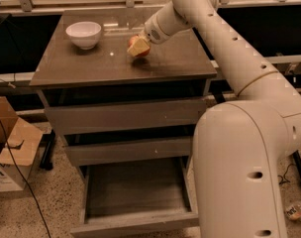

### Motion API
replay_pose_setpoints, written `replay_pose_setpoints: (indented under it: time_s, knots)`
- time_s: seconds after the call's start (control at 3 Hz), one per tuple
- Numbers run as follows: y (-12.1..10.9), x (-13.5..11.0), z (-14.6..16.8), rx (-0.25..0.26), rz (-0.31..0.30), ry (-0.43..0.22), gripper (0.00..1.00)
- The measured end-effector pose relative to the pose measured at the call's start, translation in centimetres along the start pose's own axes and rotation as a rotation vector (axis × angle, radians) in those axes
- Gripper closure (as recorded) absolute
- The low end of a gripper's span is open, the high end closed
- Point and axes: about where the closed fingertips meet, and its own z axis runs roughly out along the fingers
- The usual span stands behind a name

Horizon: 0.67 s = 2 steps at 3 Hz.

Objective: Place apple into bottom drawer

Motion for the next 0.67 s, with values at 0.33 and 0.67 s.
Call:
replay_pose_setpoints:
  time_s: [0.33,0.67]
  knots:
    - [1.8,-1.1,-1.1,-0.006,-0.033,-0.012,0.87]
    - [4.6,-2.0,-3.8,0.005,-0.105,-0.031,1.00]
